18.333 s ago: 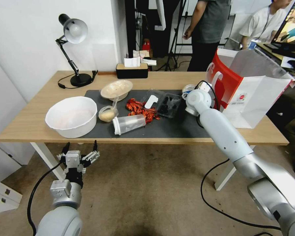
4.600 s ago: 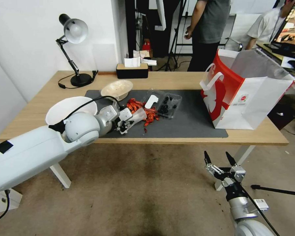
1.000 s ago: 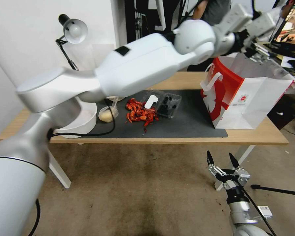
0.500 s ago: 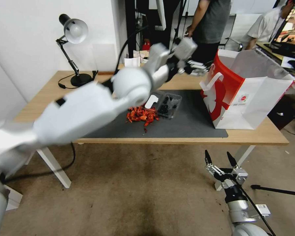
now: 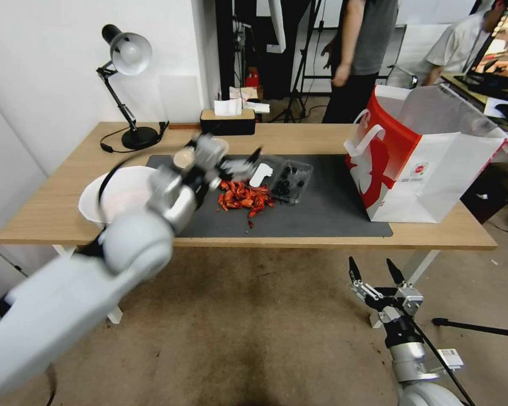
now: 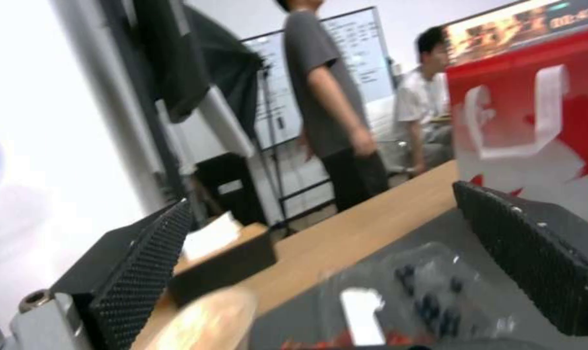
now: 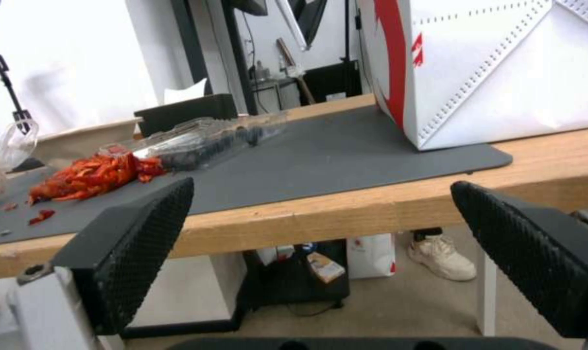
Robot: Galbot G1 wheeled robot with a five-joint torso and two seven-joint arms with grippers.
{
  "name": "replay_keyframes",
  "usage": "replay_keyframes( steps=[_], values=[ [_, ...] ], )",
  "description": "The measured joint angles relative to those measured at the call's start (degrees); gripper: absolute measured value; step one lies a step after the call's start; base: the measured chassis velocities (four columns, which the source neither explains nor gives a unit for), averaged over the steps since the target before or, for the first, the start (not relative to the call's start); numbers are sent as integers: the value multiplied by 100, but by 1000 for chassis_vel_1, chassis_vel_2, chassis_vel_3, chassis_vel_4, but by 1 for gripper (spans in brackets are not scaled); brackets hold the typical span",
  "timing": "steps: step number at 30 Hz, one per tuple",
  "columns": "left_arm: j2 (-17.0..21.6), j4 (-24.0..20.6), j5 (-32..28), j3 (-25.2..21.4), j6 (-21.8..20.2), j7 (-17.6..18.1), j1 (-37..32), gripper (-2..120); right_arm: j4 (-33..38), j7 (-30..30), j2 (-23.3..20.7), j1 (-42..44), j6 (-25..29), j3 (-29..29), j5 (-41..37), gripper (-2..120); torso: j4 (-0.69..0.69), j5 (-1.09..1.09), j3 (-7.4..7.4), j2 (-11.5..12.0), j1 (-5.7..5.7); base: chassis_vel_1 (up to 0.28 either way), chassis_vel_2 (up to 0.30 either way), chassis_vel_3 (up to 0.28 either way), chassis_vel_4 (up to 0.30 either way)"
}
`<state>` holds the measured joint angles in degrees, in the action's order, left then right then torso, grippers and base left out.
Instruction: Pick up the trash from the table and place it into the takeout bag.
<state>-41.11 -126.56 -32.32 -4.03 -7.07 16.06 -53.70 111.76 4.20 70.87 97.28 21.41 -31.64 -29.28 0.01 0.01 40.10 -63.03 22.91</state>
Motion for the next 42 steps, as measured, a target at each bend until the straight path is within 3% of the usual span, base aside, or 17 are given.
replay_keyframes(
  steps=[2, 3, 6, 11, 13, 16, 28, 42],
  values=[
    [-288, -185, 486, -489, 178, 182, -900, 100, 0, 9, -8, -3, -1, -2, -1, 100, -2, 0, 0, 0, 0, 0, 0, 0, 0],
    [-288, -185, 486, -489, 178, 182, -900, 100, 0, 9, -8, -3, -1, -2, -1, 100, -2, 0, 0, 0, 0, 0, 0, 0, 0],
    [-888, -417, 1027, -986, 219, 424, -1888, 100, 31, 11, -20, -1, -11, -5, -1, 100, -2, 1, 0, 0, 0, 0, 0, 0, 0],
    [-1270, -491, 1368, -1278, 279, 618, -2682, 100, 69, 11, -36, 8, -31, -5, -1, 100, -1, 0, 0, 0, 1, 0, 0, 0, 0],
    [-1539, -510, 1541, -1448, 372, 885, -3408, 100, 83, 11, -48, 15, -47, -2, -1, 100, 1, -1, 0, 0, 0, 0, 0, 0, 0],
    [-1660, -485, 1547, -1512, 507, 938, -3711, 100, 83, 11, -54, 15, -52, 11, 0, 100, 0, 1, 0, -1, 0, 0, 0, 0, 0],
    [-1957, 312, 1411, -1266, 852, 965, -3880, 100, 80, 9, -70, 39, -69, 39, 13, 100, -1, -2, 1, 1, 1, 0, 0, 0, 0],
    [-2028, 535, 1521, -1225, 932, 932, -3834, 100, 77, 12, -89, 43, -66, 40, 14, 100, -1, -1, 1, 1, 1, 0, 0, 0, 0]
  ],
)
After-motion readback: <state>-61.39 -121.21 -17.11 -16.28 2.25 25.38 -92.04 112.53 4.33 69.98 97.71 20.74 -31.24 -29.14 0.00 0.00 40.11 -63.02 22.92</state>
